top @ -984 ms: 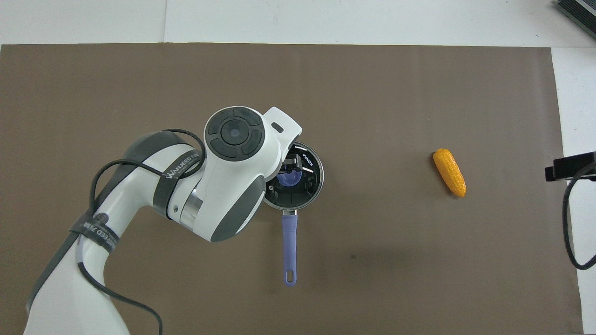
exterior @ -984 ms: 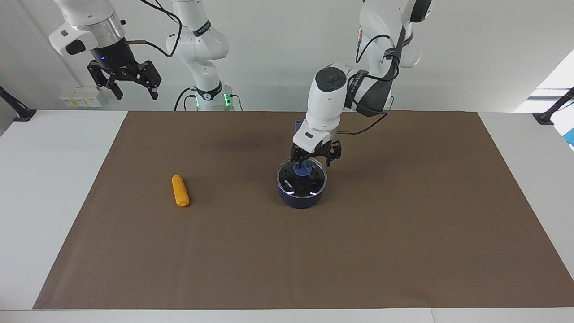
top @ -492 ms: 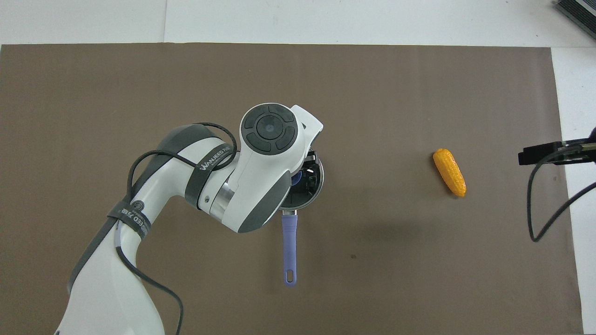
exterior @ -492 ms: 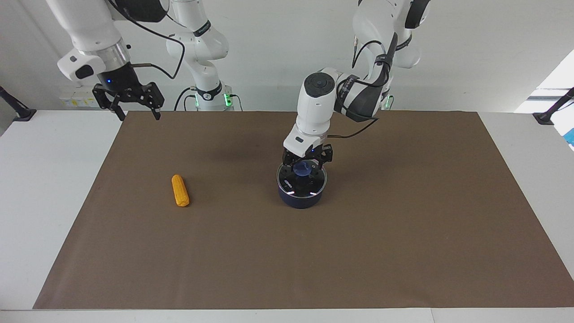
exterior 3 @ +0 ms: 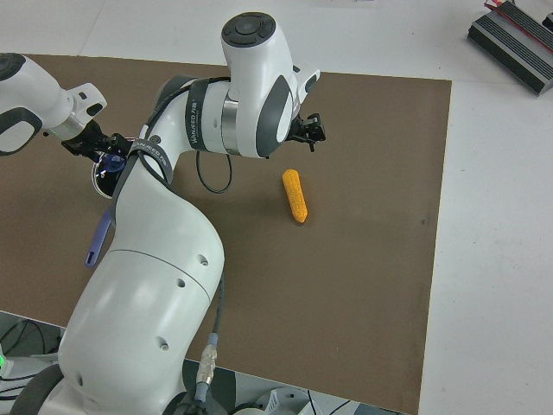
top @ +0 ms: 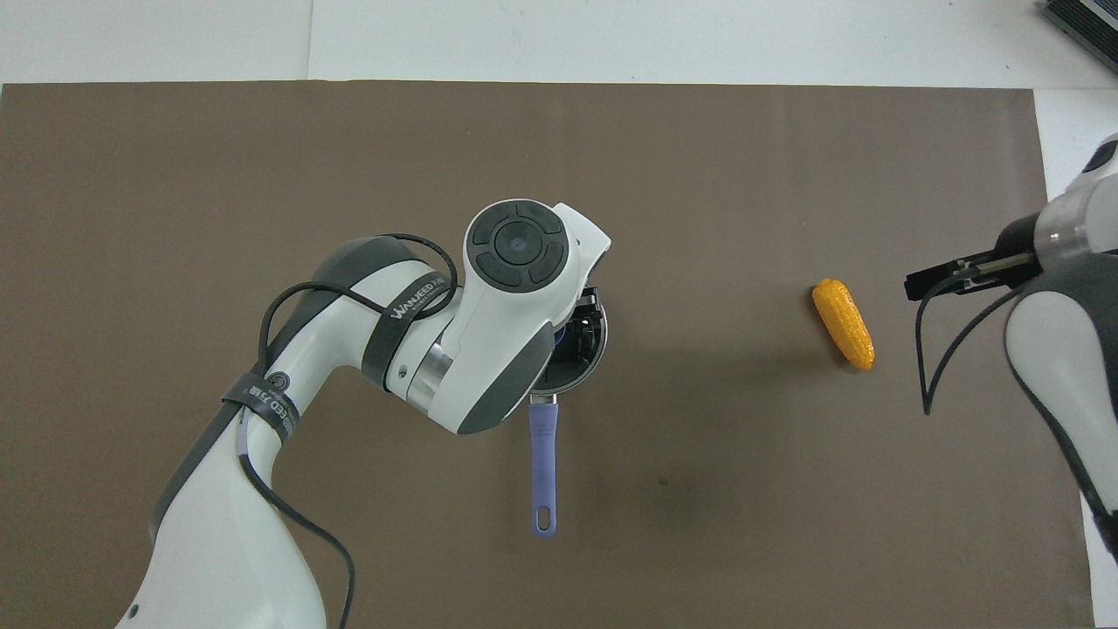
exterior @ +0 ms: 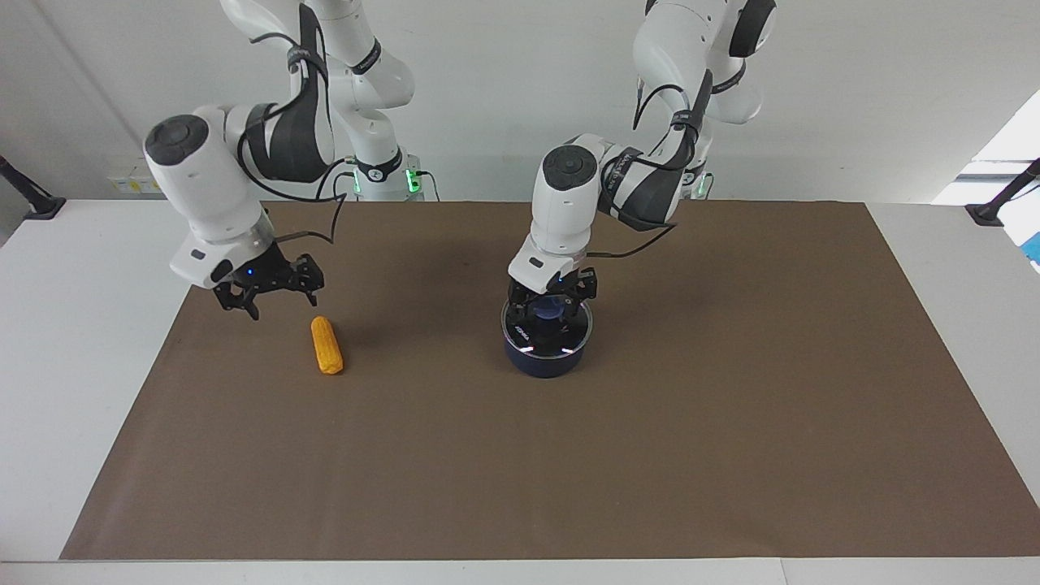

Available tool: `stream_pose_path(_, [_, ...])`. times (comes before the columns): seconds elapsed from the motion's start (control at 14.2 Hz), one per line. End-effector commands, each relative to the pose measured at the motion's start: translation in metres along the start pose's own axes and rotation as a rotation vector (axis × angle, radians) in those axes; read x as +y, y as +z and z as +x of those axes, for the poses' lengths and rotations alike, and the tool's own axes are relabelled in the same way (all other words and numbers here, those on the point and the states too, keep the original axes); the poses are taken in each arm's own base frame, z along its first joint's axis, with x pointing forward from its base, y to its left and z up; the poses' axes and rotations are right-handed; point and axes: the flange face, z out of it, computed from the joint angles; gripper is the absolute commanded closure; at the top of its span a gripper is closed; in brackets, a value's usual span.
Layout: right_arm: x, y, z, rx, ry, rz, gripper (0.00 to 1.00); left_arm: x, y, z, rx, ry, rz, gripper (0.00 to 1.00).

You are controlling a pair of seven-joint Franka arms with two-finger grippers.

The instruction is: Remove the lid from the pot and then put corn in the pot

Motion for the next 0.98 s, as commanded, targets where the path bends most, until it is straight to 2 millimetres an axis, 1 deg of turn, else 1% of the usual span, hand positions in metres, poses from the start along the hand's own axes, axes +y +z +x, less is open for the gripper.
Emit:
stream_pose_path(0.0, [-0.002, 0.034, -0.007, -0.015, -0.071, 0.002, 0.00, 0.003, -0.001, -0.001, 0.016, -0.007, 0.015, 0.48])
stream_pose_path(0.07, [-0.002, 0.045, -0.004, -0.021, -0.094, 0.004, 0.00, 0.003, -0.003, 0.000, 0.018, -0.005, 0.015, 0.85])
stream_pose_path(0.14, [-0.001, 0.056, -0.003, -0.028, -0.119, 0.007, 0.00, 0.005, -0.004, -0.001, 0.017, -0.006, 0.012, 1.00])
stream_pose_path(0.21, [0.000, 0.070, -0.001, -0.034, -0.151, 0.009, 0.00, 0.004, -0.004, -0.001, 0.013, -0.015, 0.012, 1.00])
stream_pose_path(0.28, [0.001, 0.079, 0.000, -0.035, -0.165, 0.009, 0.00, 0.009, -0.005, -0.004, 0.015, -0.026, 0.012, 1.00])
stream_pose_path(0.35, [-0.001, 0.093, -0.001, -0.048, -0.169, 0.015, 0.00, 0.012, -0.010, -0.006, 0.016, -0.032, 0.002, 1.00])
stream_pose_path(0.42, [0.000, 0.105, -0.001, -0.055, -0.171, 0.018, 0.00, 0.010, -0.014, -0.007, 0.012, -0.033, 0.007, 1.00])
stream_pose_path(0.56, [-0.010, 0.118, 0.001, -0.059, -0.176, 0.020, 0.00, 0.003, -0.021, -0.008, -0.005, -0.033, 0.047, 1.00])
stream_pose_path(0.7, [-0.015, 0.128, 0.000, -0.073, -0.195, 0.026, 0.00, 0.001, -0.047, -0.005, 0.007, -0.026, 0.073, 1.00])
stream_pose_path(0.77, [-0.016, 0.131, -0.003, -0.077, -0.194, 0.029, 0.19, -0.003, -0.055, -0.003, 0.003, -0.028, 0.080, 1.00])
stream_pose_path(0.84, [-0.016, 0.130, -0.003, -0.077, -0.197, 0.028, 0.56, -0.006, -0.069, -0.003, 0.011, -0.028, 0.072, 1.00])
stream_pose_path(0.91, [-0.018, 0.130, -0.002, -0.076, -0.194, 0.028, 0.84, -0.012, -0.084, -0.003, 0.024, -0.033, 0.063, 1.00])
